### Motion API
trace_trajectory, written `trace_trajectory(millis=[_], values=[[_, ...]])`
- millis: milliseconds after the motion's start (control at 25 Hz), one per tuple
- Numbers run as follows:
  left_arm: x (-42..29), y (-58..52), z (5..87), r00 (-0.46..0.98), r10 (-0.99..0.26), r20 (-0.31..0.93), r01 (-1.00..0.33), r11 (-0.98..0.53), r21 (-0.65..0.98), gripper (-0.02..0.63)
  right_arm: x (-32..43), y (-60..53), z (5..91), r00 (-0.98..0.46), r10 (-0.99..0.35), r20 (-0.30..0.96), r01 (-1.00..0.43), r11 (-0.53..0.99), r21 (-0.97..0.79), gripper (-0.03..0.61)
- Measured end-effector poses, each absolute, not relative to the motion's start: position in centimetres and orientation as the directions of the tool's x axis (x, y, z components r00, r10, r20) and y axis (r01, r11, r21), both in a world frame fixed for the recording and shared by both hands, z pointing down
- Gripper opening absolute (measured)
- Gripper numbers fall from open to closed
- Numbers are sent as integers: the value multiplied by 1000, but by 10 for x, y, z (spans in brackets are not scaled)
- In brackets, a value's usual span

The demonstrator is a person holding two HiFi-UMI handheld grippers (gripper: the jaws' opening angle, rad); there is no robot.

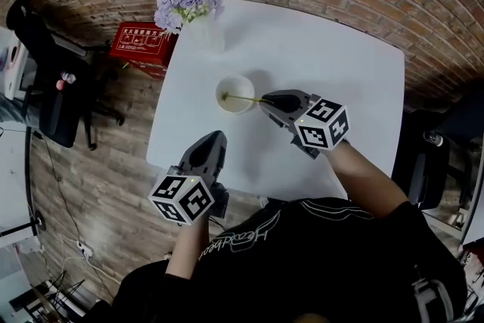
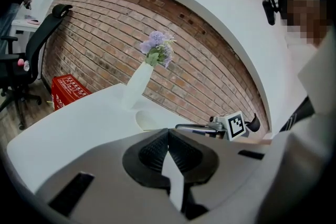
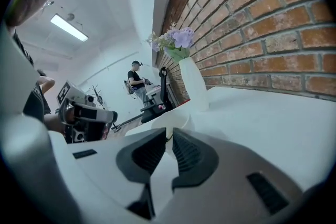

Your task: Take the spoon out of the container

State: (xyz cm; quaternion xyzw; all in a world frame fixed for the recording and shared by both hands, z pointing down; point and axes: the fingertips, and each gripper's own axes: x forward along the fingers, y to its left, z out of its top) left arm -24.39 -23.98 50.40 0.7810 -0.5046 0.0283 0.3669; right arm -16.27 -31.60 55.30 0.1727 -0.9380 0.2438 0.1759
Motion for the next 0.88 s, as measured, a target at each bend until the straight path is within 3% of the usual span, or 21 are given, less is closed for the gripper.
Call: trace_trajectory(millis=[880], values=[[-251,-231,493,479,-780,402,-816,-227,531,3,-162,-319,533,-875,-293,386,-442,808,-389,0]])
